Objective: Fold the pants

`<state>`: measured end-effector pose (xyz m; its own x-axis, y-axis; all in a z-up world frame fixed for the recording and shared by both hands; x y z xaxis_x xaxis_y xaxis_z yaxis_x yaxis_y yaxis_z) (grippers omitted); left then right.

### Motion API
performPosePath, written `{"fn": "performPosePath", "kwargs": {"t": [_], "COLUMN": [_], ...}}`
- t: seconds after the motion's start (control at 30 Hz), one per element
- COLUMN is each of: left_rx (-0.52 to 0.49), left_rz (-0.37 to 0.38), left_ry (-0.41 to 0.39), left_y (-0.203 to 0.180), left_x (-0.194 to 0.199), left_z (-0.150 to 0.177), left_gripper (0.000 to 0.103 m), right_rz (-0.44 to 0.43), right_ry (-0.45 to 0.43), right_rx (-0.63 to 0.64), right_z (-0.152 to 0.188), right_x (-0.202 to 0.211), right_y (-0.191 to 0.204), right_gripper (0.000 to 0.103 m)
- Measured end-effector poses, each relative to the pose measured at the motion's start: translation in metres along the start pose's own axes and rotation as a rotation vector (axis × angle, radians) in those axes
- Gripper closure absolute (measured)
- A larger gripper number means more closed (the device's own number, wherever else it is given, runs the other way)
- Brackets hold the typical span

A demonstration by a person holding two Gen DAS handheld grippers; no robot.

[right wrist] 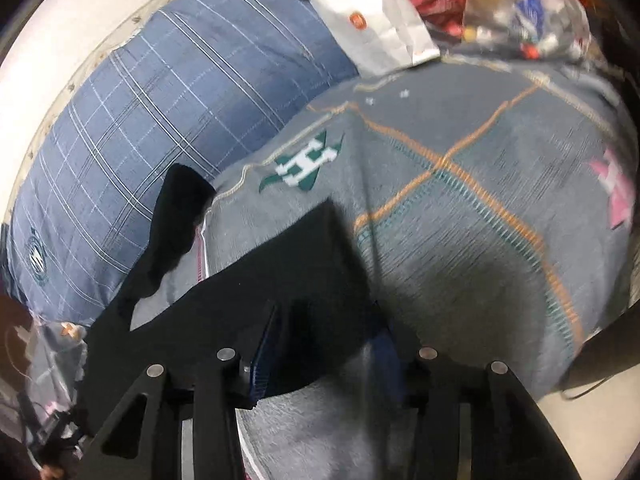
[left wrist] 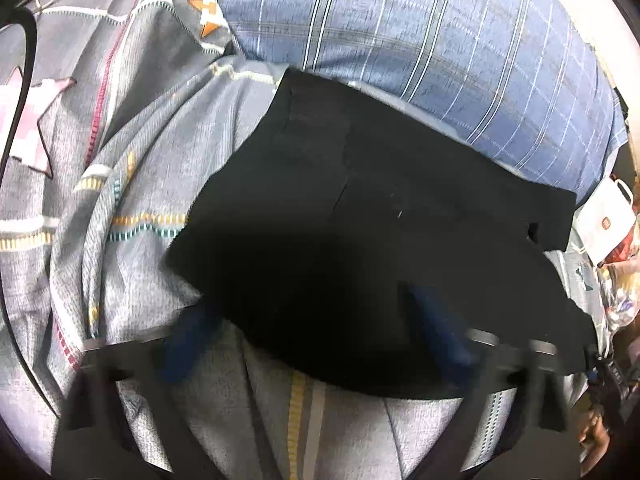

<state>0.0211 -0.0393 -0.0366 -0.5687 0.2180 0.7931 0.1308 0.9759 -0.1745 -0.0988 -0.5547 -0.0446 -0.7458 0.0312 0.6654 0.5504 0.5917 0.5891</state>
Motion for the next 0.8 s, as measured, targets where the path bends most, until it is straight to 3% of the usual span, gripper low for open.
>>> {"fn": "performPosePath", "kwargs": {"t": [0.03, 0.1, 0.13, 0.23, 0.5, 0.63, 0.73, 0.8], "left_rx": [-0.004, 0.005, 0.001, -0.015, -0.070, -0.074, -0.040, -0.042], "left_rz": [-0.007, 0.027, 0.033, 0.053, 0.099, 0.077, 0.071, 0.056], "left_ry": [0.002, 0.006, 0.003, -0.018, -0.057, -0.017, 0.035, 0.024], "left_y": [0.001, 0.003, 0.004, 0.002, 0.004, 0.010, 0.019, 0.020], "left_x": [0.001, 0.001, 0.004, 0.018, 0.070, 0.068, 0.049, 0.047], "left_z": [-0.001, -0.002, -0.002, 0.000, 0.016, 0.038, 0.056, 0.060], "left_gripper": [0.078, 0.083, 0.087, 0.089, 0.090, 0.090, 0.089, 0.085], "right_rz": [-0.008, -0.031, -0.045, -0.054, -0.131, -0.074, -0.014, 0.027], "right_ry": [-0.004, -0.033, -0.021, -0.026, -0.080, -0.067, -0.034, -0.058], "right_rx": [-0.008, 0.010, 0.025, 0.056, 0.125, 0.159, 0.099, 0.064], "right_z": [0.000, -0.002, -0.002, -0.003, -0.005, 0.000, 0.002, 0.000], "right_x": [-0.003, -0.004, -0.007, -0.004, 0.046, 0.041, 0.028, 0.031], "right_y": [0.000, 0.006, 0.011, 0.023, 0.048, 0.040, 0.019, 0.007], "right_gripper": [0.058, 0.063, 0.080, 0.091, 0.093, 0.093, 0.093, 0.093]}}
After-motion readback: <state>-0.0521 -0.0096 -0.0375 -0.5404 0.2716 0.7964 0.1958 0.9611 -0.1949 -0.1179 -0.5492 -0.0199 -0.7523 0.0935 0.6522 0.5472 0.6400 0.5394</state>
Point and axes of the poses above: each gripper's, at about its wrist camera, not at the fingertips, and x roughly against the way its jaws point, y to its left, z to its underside, the point moved 7 cm from there along -x, roughly the way its jaws point, and after that the axes turned 14 degrees about -x, right-handed, at the moved point
